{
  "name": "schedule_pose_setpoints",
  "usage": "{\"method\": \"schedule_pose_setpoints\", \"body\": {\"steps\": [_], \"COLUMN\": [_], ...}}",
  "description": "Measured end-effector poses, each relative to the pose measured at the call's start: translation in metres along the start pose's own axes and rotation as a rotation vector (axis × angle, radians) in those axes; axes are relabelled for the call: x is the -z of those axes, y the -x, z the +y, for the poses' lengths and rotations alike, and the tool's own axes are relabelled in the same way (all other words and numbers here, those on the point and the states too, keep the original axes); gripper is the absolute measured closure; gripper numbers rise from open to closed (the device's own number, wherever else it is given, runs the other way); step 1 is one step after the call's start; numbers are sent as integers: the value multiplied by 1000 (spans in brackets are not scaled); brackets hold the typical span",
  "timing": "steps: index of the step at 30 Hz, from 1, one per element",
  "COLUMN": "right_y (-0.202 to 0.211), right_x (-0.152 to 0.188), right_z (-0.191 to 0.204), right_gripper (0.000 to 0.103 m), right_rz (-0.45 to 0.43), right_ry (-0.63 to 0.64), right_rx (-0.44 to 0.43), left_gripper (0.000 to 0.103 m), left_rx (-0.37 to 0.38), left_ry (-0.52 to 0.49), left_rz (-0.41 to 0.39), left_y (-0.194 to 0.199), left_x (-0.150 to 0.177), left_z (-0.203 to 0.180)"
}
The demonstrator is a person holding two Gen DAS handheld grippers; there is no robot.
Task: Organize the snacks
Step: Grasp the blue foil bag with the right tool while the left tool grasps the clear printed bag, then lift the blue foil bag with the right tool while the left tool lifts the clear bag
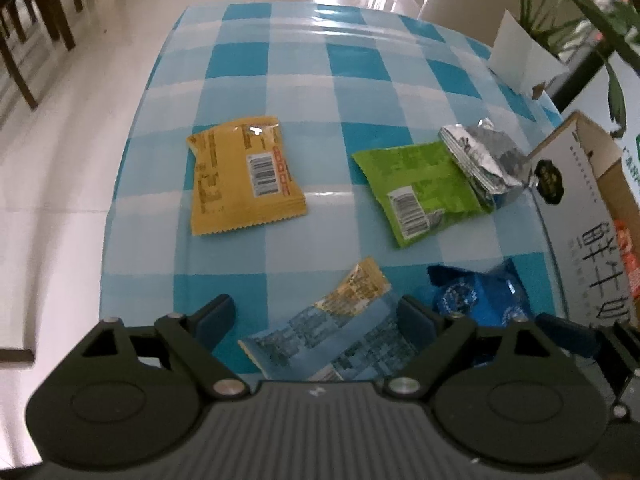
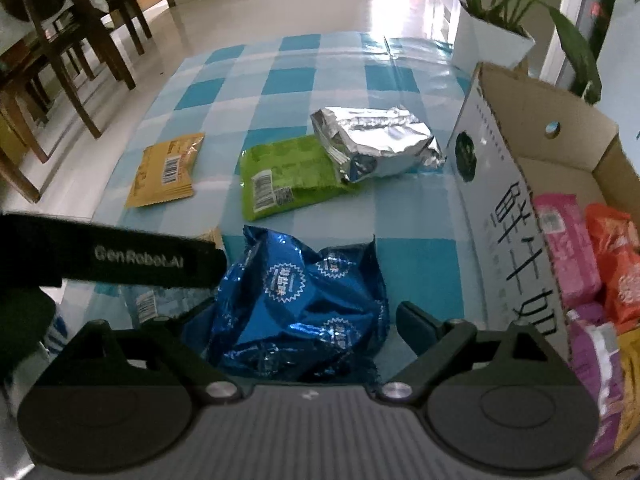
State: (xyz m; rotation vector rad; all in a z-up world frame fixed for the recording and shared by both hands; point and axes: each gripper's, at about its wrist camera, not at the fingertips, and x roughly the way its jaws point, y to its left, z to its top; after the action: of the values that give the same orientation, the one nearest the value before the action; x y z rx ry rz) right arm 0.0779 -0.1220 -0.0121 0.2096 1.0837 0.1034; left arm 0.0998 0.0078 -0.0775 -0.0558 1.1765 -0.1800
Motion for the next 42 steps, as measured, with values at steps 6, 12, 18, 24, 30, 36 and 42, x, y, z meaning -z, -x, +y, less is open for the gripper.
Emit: {"method": "schedule_pose_setpoints", "body": {"steps": [6, 12, 18, 24, 30, 36, 42], "right_y": [-6, -5, 1, 4, 5, 7, 13], "right_x": [0, 1, -1, -2, -3, -4, -3], "right_z": [-4, 1, -6, -8, -8, -9, -12], "right_gripper": [6, 14, 23, 25, 25, 25, 25], "right_rz": [12, 5, -14, -29, -32, -39, -48], "right_ry": [-50, -11, -38, -41, -34, -38, -43], "right_rx": [-1, 38, 25, 32, 32, 28, 20], "left_gripper": [12, 14, 49, 59, 43, 27, 23], "left_rx": [-16, -17, 10, 78, 96, 47, 41], "left_ry": [-33, -49, -36, 35, 14, 64, 108], "left_rz": [-14, -16, -35, -19, -63, -70, -11], "left_y": [-2, 0, 9, 12, 27, 35, 27], "left_x": [3, 7, 7, 5, 1, 4, 17], "left_z": [1, 3, 12, 24, 26, 39, 37]}}
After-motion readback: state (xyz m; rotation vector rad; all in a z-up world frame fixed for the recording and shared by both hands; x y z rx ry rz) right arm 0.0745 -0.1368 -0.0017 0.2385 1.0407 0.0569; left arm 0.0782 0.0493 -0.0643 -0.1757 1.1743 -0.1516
